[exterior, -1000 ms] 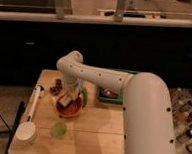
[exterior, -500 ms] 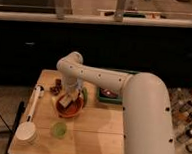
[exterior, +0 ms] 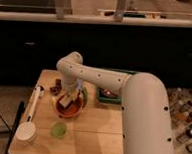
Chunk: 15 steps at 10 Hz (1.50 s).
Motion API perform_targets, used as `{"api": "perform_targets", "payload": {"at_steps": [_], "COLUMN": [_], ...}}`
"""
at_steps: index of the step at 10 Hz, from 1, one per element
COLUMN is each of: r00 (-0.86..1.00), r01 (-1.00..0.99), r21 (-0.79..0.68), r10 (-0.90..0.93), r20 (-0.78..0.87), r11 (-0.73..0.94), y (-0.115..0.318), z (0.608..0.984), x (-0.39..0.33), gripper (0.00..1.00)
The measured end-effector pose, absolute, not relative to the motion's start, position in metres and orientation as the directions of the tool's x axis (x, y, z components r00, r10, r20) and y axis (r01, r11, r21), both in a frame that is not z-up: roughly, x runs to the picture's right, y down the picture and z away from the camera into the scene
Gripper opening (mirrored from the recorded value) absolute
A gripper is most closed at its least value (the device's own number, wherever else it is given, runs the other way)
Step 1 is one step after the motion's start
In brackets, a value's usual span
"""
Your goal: Wipe red bowl with eraser
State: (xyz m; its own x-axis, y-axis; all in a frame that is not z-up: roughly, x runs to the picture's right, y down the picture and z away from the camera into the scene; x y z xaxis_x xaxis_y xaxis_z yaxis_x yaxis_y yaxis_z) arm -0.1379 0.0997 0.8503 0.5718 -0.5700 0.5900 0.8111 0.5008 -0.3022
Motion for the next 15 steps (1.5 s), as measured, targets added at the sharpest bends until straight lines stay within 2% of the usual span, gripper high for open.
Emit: {"api": "perform_targets", "payload": {"at_steps": [5,9,15], "r00": [0.473,0.373,0.417], "r01": [0.870,0.921,0.904], "r21": [-0.255,-0.212,-0.266], "r10": [-0.571,-0.582,-0.563], "r20": [0.670,0.723,0.714], "r11": [0.422,0.327,0.333], "y": [0.098,0.113,0.128], "z": [0.850,0.835,0.809], "x": [-0.167,-0.191,-0.144], "gripper": [0.00,0.00,0.00]}}
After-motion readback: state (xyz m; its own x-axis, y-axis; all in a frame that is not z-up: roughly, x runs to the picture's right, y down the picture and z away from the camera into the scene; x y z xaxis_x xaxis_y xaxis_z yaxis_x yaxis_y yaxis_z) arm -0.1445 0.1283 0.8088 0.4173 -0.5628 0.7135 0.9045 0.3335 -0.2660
